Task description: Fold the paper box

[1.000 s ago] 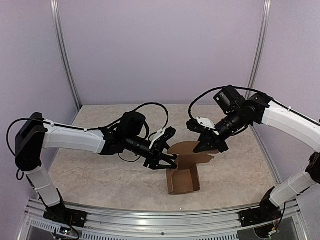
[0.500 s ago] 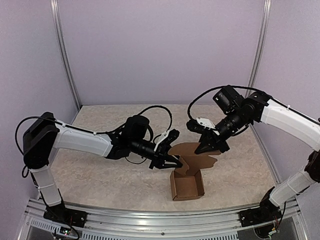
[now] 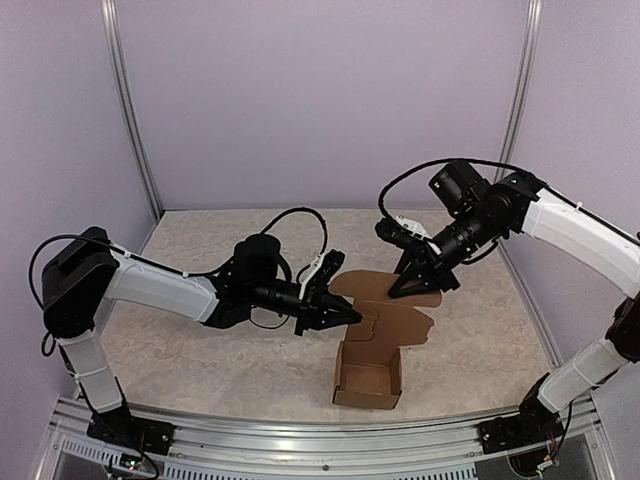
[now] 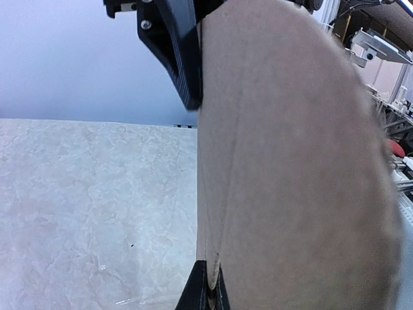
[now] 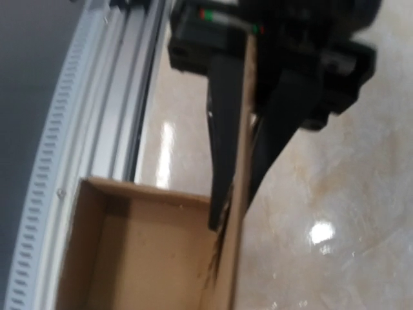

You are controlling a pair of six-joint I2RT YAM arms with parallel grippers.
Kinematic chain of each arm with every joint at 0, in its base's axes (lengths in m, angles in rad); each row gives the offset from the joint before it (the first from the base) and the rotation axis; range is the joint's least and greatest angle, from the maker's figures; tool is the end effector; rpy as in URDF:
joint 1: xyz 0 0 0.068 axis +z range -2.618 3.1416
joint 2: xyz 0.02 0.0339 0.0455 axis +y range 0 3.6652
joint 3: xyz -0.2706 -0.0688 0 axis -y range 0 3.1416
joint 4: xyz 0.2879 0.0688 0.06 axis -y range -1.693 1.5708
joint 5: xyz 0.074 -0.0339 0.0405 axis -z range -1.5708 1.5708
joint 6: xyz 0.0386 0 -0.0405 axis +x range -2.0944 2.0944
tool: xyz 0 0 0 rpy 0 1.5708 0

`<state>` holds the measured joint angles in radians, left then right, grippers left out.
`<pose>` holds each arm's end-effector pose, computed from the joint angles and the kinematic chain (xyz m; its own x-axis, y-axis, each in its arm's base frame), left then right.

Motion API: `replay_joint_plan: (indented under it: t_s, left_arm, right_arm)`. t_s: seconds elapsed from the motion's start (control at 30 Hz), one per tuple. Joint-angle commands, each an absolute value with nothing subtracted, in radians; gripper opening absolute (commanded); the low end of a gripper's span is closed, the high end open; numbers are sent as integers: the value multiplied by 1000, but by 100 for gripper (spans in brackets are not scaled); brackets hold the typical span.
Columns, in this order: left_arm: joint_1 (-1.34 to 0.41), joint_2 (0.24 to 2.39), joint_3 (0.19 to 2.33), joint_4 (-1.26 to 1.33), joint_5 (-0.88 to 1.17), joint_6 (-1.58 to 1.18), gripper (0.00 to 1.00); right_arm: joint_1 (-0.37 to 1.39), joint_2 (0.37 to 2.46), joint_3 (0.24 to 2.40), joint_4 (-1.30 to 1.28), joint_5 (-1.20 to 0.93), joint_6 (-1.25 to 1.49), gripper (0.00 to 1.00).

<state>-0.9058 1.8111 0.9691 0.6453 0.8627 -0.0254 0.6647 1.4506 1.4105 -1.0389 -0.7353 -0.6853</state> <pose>0.2349 -0.3471 0.1821 -0.1452 0.1584 -0.9766 0.9681 -0.1809 -0.1733 0.2407 0.2215 0.3401 -0.0899 -0.6668 -0.7398 -0.9863 -0.0435 0.1589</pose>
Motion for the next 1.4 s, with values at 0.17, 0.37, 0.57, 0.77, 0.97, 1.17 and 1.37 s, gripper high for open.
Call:
replay_joint_plan:
  t_s: [0.17,0.37,0.57,0.77,0.97,1.17,1.37]
  left_arm:
    - [-867,1748,875,725,842,-159,0]
    - [-862,1707,820,874,807,-257,0]
    - [-853,1692,763,1003,681,-329,0]
    - [-852,1723,771,1068,647,-386,0]
    - [-859,1757,773,1123,520,-428,0]
    - [-875,1773,804,1103,445,-429,0]
    - [-889,1785,824,1106,415,-437,0]
  right_arm:
    - [319,1317,1394,-1007,-932,-691,22]
    - [294,1250,1133,-778,-793,-623,24]
    - [297,1293,1072,-754,-927,-602,25]
    - [334,1300,1065,-721,-954,-579,25]
    - [355,1355,1120,-809,-1081,-633,35]
    - [382,1354,1129,-643,-1010,-473,40]
    - [431,1390,1141,-494,-839,-321,36]
